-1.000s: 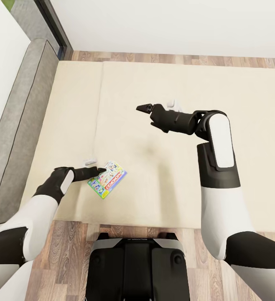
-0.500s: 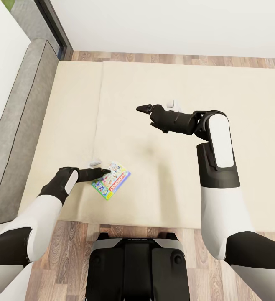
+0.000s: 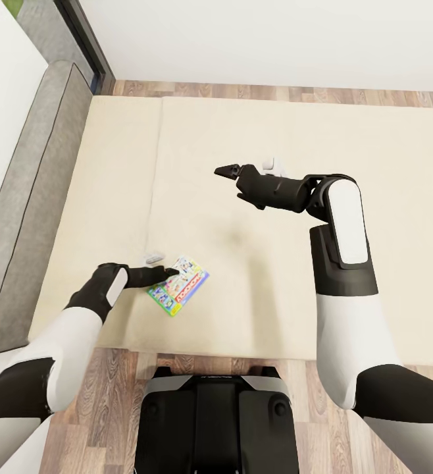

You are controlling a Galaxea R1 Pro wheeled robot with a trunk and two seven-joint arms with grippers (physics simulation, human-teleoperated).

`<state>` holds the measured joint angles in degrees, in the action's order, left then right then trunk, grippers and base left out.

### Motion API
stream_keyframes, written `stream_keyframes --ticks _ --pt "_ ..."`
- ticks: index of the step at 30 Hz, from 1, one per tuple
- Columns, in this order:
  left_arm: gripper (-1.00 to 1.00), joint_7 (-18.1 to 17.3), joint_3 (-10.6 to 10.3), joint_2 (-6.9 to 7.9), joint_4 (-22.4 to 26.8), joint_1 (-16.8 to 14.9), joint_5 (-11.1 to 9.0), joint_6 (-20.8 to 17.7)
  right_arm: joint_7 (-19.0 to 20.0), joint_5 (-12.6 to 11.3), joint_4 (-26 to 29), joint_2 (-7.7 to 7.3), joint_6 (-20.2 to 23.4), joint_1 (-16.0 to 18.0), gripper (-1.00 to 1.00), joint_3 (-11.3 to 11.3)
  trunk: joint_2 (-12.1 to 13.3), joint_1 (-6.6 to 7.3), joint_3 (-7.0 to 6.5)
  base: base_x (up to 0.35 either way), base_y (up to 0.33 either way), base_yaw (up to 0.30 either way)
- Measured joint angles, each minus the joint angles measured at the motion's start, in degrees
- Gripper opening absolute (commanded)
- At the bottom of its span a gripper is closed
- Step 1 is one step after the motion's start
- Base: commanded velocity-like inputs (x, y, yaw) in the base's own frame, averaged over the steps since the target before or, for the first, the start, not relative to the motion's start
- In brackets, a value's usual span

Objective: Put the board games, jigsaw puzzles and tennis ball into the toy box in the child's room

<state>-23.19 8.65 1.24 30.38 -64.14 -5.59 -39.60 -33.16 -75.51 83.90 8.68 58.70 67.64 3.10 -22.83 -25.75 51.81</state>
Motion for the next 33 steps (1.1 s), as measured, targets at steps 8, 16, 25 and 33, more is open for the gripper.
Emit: stream_keyframes --ticks 8,16,25,33 --pt "1.00 -0.01 -0.07 -1.45 0.00 0.00 -0.10 -0.51 -0.01 -0.01 0.00 0.00 0.00 0.00 1.00 0.00 0.00 0.00 0.00 0.000 0.000 0.000" --pt "1.00 -0.14 -0.22 -1.83 0.00 0.00 -0.35 -1.05 0.00 0.00 0.00 0.00 0.00 0.00 1.00 0.00 0.00 0.00 0.00 0.000 0.000 0.000" --pt "1.00 -0.36 -0.17 -2.05 0.08 0.00 -0.50 -3.10 0.00 -0.01 0.00 0.00 0.00 0.00 1.00 0.00 0.00 0.00 0.00 0.000 0.000 0.000" --pt "1.00 -0.44 -0.23 -2.91 0.09 0.00 -0.50 -3.30 -0.04 0.00 0.00 0.00 0.00 0.00 1.00 0.00 0.00 0.00 0.00 0.000 0.000 0.000"
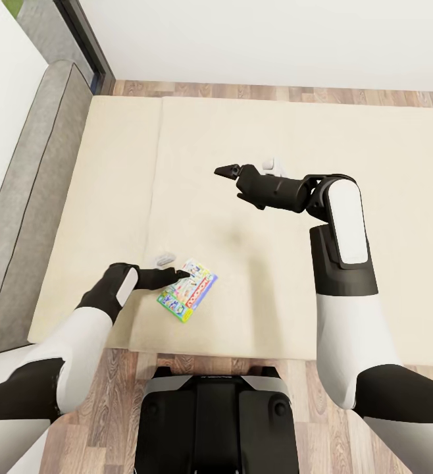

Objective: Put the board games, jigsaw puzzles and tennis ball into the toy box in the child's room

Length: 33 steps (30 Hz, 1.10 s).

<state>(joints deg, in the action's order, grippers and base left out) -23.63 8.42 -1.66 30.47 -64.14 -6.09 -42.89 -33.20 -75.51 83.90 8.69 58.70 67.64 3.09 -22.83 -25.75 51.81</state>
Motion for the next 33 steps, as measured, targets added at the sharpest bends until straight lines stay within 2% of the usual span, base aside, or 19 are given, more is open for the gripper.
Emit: stream_keyframes --ticks 10,15,22,33 --pt "1.00 -0.05 -0.39 -1.51 0.00 0.00 -0.01 -0.14 0.01 0.00 0.00 0.00 0.00 0.00 1.00 0.00 0.00 0.00 0.00 0.000 0.000 0.000" --pt "1.00 -0.11 -0.44 -1.53 0.03 -0.02 0.00 -0.27 -0.01 0.01 -0.12 0.00 0.00 0.00 1.00 0.00 0.00 0.00 0.00 0.000 0.000 0.000" --pt "1.00 -0.29 -0.44 -1.59 0.67 -0.01 0.00 -2.36 0.04 -0.03 -0.55 0.00 0.00 0.00 1.00 0.00 0.00 0.00 0.00 0.000 0.000 0.000" --pt "1.00 -0.23 -0.44 -1.61 0.79 0.00 0.00 -2.56 0.04 0.00 -0.65 0.00 0.00 0.00 1.00 0.00 0.00 0.00 0.00 0.000 0.000 0.000"
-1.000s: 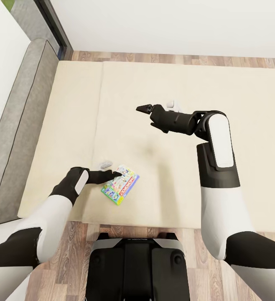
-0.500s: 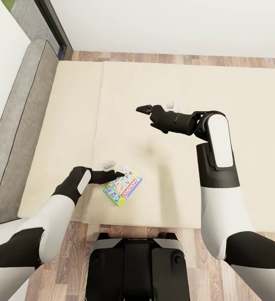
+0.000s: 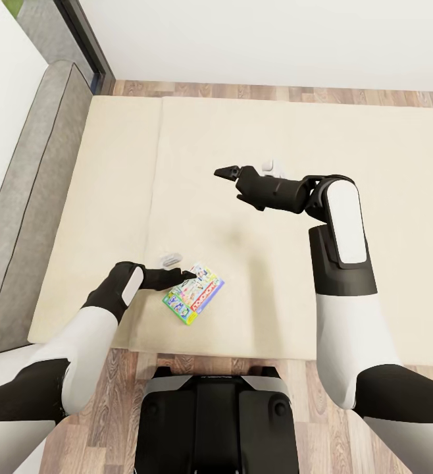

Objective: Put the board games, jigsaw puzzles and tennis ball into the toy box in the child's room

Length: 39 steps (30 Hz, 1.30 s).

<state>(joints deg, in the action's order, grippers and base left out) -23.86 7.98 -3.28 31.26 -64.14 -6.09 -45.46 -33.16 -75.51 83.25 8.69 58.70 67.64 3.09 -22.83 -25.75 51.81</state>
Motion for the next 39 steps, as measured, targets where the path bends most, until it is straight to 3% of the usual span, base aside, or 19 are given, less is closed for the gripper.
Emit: stream_keyframes --ticks 22,39 --pt "1.00 0.01 0.00 0.00 -0.02 -0.01 0.00 0.21 -0.05 0.00 0.04 0.00 0.00 -0.01 1.00 0.00 0.00 0.00 0.00 0.000 -0.004 0.000" --pt "1.00 0.03 -0.03 -0.02 -0.03 0.00 -0.04 0.30 -0.07 0.01 -0.04 0.00 0.01 -0.02 1.00 0.00 0.00 -0.01 0.00 -0.029 -0.151 0.000"
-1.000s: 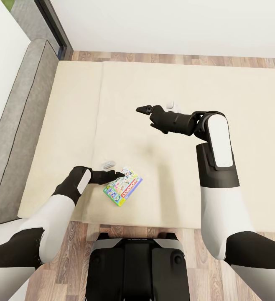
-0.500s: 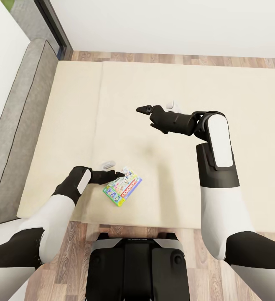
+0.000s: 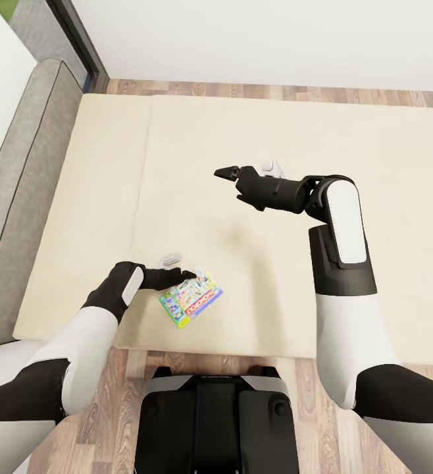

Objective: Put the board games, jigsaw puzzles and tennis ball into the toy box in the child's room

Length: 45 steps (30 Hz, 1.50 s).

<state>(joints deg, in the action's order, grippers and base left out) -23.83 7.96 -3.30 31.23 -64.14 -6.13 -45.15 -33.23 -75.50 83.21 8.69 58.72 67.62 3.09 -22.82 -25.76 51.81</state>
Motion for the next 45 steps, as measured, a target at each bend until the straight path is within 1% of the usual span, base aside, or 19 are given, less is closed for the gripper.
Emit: stream_keyframes --ticks 13,24,32,40,45 --pt "1.00 -0.05 0.01 0.00 0.02 0.00 -0.01 0.01 -0.01 -0.01 0.00 0.00 -0.01 -0.07 1.00 0.00 0.00 0.00 0.00 -0.053 -0.122 0.000" --pt "1.00 -0.02 0.05 0.09 0.17 0.00 0.04 0.16 -0.01 -0.01 -0.01 0.00 -0.01 -0.07 1.00 0.04 0.00 0.01 0.00 -0.018 -0.021 0.000" --pt "1.00 0.01 0.28 0.59 5.29 0.04 -0.03 -0.69 -0.01 0.00 -0.44 0.00 -0.01 -0.07 1.00 0.06 0.00 0.01 0.00 0.000 -0.001 0.000" --pt "1.00 0.04 0.66 0.92 6.86 0.09 -0.06 -1.26 -0.01 0.00 -0.60 0.00 -0.01 -0.07 1.00 0.05 0.00 0.01 0.00 0.000 0.000 0.000" --pt "1.00 0.03 0.92 1.12 7.75 0.09 0.00 -2.47 -0.01 0.00 -0.76 -0.05 -0.01 -0.07 1.00 0.02 0.00 0.01 0.00 0.000 0.000 0.000"
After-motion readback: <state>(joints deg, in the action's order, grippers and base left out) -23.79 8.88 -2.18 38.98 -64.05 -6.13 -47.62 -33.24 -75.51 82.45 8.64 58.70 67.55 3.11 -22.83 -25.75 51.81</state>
